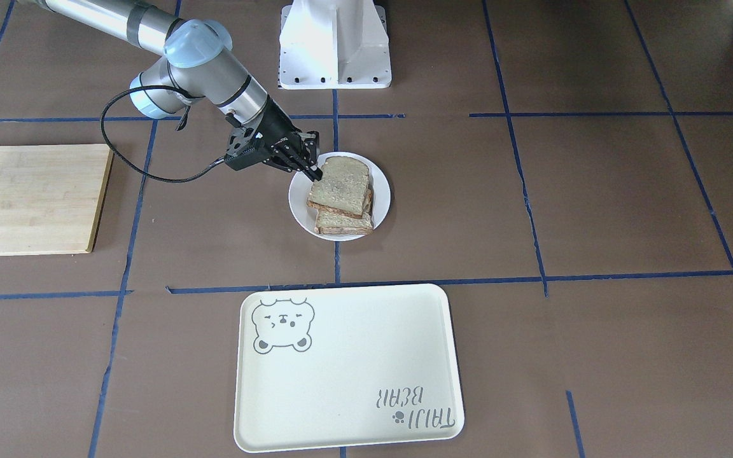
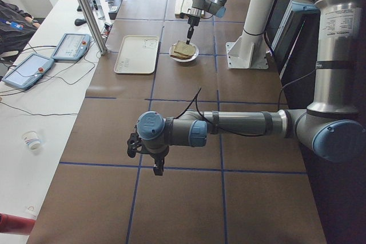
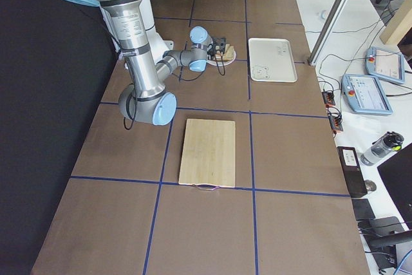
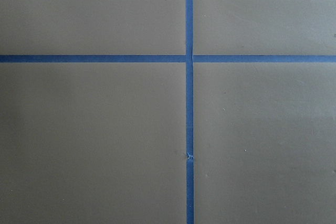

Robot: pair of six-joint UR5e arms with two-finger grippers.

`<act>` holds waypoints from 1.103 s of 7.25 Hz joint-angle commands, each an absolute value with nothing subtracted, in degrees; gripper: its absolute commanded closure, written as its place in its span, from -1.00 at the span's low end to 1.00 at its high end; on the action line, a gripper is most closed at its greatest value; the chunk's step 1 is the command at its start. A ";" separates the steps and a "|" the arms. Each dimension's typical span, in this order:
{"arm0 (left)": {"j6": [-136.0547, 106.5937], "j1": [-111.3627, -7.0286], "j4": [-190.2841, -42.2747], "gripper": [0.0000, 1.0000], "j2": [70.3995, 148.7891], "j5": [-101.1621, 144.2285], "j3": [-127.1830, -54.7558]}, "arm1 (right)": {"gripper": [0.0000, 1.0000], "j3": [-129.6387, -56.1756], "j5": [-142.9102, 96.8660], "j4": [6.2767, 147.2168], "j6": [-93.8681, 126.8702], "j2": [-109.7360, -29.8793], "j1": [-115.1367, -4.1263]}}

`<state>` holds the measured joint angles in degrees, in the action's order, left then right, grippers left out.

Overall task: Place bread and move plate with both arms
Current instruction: 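Carry the bread over the egg slice and lay it on top with the right gripper, then open the right gripper and withdraw it while the left arm reaches toward the plate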

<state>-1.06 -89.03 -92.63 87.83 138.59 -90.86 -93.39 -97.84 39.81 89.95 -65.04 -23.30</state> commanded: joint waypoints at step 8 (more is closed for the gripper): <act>-19.87 -84.31 -97.00 -1.00 90.26 143.42 -105.10 | -1.00 -107.90 -107.37 79.69 68.28 -64.95 -41.27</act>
